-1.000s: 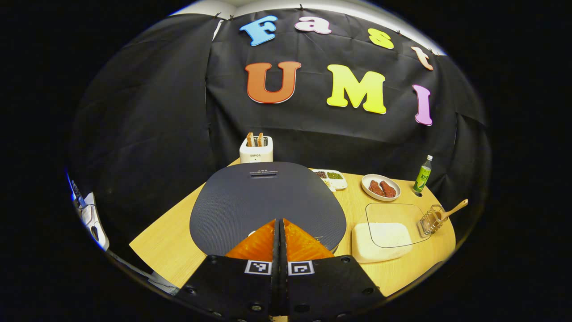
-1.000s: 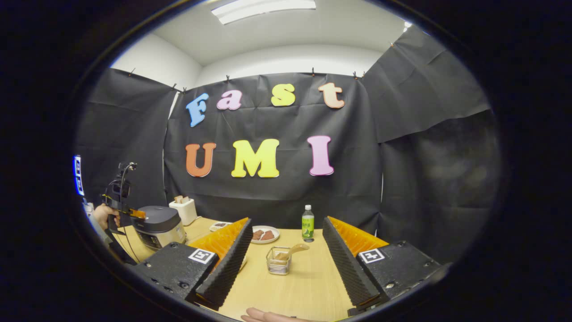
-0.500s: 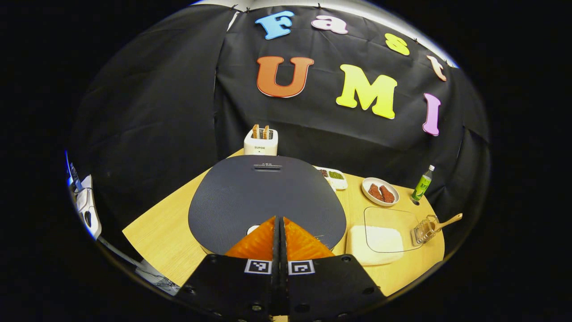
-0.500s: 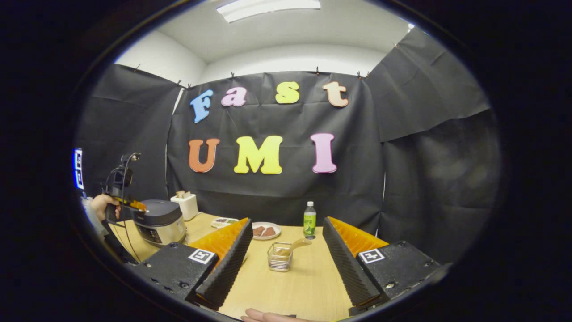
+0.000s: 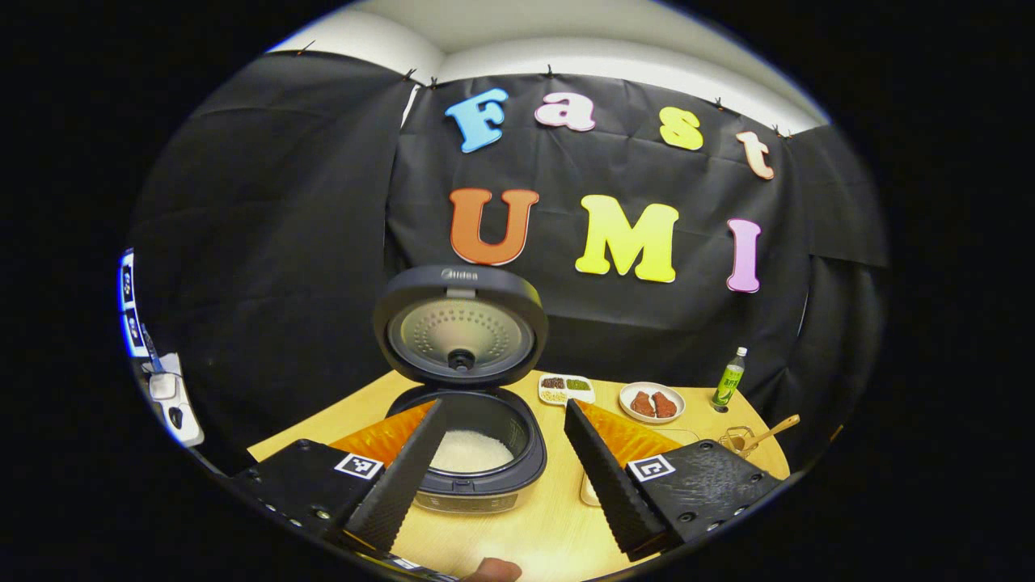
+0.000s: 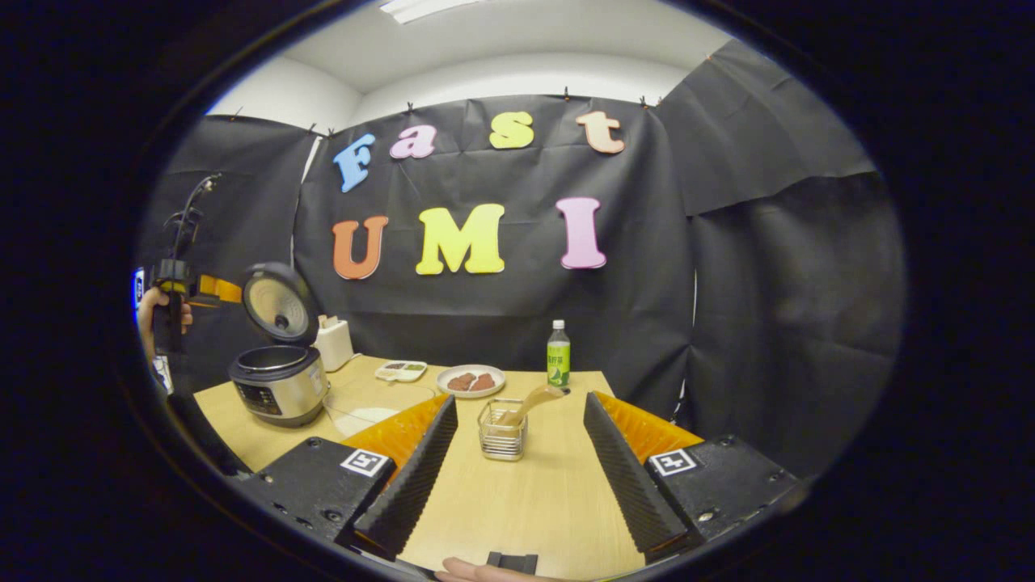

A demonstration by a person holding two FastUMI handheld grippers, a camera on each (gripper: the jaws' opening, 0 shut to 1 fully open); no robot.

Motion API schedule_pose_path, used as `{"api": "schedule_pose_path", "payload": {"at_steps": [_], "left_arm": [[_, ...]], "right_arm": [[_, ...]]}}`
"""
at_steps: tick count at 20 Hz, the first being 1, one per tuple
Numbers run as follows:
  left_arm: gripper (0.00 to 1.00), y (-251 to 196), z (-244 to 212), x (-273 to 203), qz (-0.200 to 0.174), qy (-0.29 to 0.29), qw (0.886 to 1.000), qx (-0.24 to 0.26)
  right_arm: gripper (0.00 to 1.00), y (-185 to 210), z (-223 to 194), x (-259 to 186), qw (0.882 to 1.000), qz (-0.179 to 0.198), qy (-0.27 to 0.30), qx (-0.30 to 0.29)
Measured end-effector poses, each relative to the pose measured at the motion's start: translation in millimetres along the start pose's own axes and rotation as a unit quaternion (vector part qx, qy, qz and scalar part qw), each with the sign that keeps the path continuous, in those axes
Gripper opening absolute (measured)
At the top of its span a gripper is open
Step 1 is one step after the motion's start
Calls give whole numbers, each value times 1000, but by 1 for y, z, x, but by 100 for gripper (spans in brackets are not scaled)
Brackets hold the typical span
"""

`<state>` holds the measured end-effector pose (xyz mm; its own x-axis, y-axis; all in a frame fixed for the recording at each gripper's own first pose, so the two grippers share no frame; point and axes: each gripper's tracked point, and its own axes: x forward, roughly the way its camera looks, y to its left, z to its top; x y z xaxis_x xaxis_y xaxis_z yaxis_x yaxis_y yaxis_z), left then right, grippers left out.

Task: Close the left gripper, press the button to open the rice cooker; take a wooden spoon from the chopstick holder with the right hand, scoop a spoonful of rice and pour it into the rice cooker, then put the wooden spoon back into the chopstick holder.

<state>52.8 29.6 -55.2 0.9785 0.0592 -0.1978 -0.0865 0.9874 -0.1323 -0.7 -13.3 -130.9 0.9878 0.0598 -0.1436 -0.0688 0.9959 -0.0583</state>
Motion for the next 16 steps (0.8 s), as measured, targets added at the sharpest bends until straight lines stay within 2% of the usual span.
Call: {"api": "schedule_pose_path", "payload": {"at_steps": [6,10,13,16], "left_arm": [[95,-12,25,-58,-38,-60,998,1],[95,-11,41,-90,-47,-92,995,8],[94,-21,50,-114,-83,-119,989,10],[94,-21,42,-135,-95,-132,987,10]], "right_arm": [[100,2,-22,27,1000,10,3,26],[100,-1,-36,64,999,-4,-7,41],[100,1,-48,99,999,-14,-11,37],[100,-4,-64,137,998,-34,4,56]]}}
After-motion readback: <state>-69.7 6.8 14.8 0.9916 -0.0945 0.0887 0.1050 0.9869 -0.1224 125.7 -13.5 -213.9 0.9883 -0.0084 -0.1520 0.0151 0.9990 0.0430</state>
